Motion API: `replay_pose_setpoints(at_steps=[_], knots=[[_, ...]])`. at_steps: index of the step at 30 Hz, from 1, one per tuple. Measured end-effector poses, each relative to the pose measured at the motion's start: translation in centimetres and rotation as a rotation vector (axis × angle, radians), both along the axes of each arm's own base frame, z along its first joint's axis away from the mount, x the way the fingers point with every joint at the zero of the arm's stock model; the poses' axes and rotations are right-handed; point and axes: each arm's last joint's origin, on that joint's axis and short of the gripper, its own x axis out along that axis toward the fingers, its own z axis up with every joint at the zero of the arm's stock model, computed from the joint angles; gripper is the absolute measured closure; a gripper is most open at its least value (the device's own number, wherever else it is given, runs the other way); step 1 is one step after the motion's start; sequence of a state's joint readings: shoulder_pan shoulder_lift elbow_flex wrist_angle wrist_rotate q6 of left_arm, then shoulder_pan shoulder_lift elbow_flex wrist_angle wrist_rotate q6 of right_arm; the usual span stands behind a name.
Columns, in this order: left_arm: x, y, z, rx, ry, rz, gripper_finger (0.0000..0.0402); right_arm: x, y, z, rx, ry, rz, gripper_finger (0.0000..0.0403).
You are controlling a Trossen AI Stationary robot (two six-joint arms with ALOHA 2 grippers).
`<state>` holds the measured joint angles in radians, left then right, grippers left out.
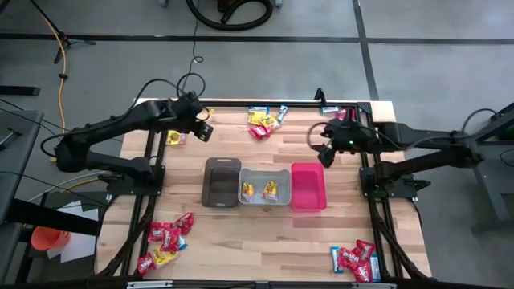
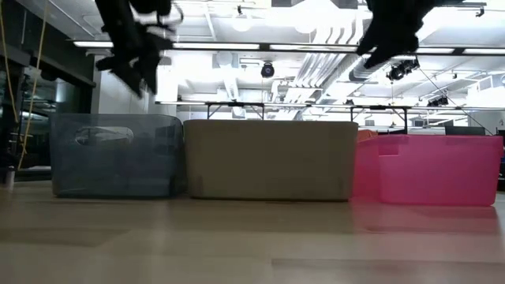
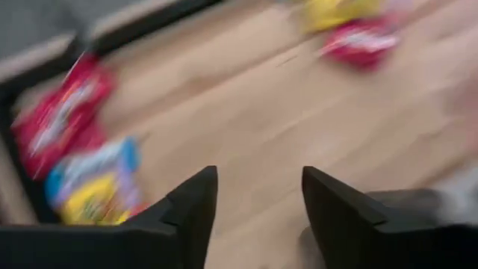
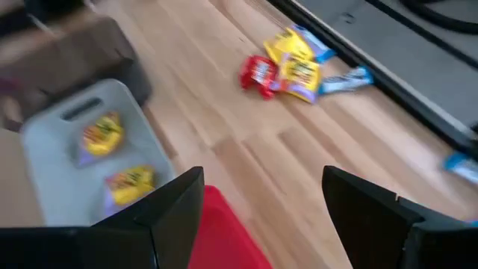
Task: Sort candy
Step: Put the yellow candy into the gray bin
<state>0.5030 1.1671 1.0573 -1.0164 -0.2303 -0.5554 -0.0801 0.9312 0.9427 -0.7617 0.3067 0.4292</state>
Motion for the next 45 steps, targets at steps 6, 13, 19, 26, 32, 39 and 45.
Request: replay_pose_setpoints(at_steps=[6,13,19,26,32,39,45], knots=[[0.2,2.2,-2.9,-0.101,0.199,0.166,0.0184,-0.8,-0.5,-3.0,0.097,-0.195,0.054,0.0135],[0.5,4.7,-6.9,-0.174,0.353,0.245,0.0182,-0.8,-0.6,-3.7,0.142,-0.202,0.063,0.0135],[-1.7,4.2,-11.0,-0.173,0.355,0.33,0.0182,-0.7,-0.7,-3.5,0.155,-0.234,0.05,0.0135],[-2.9,4.3,-13.6,-0.136,0.269,0.386,0.0182,-0.7,-0.9,-3.5,0.146,-0.245,-0.025,0.0135],[-4.1,4.4,-15.6,-0.139,0.322,0.423,0.0182,-0.8,-1.0,-3.5,0.135,-0.254,-0.081,0.0135],[-4.6,4.4,-16.5,-0.131,0.305,0.406,0.0228,-0.8,-1.1,-3.5,0.155,-0.272,-0.135,0.0135],[-4.3,4.3,-16.1,-0.16,0.236,0.31,0.0383,-0.8,-1.1,-3.5,0.163,-0.276,-0.141,0.0135]])
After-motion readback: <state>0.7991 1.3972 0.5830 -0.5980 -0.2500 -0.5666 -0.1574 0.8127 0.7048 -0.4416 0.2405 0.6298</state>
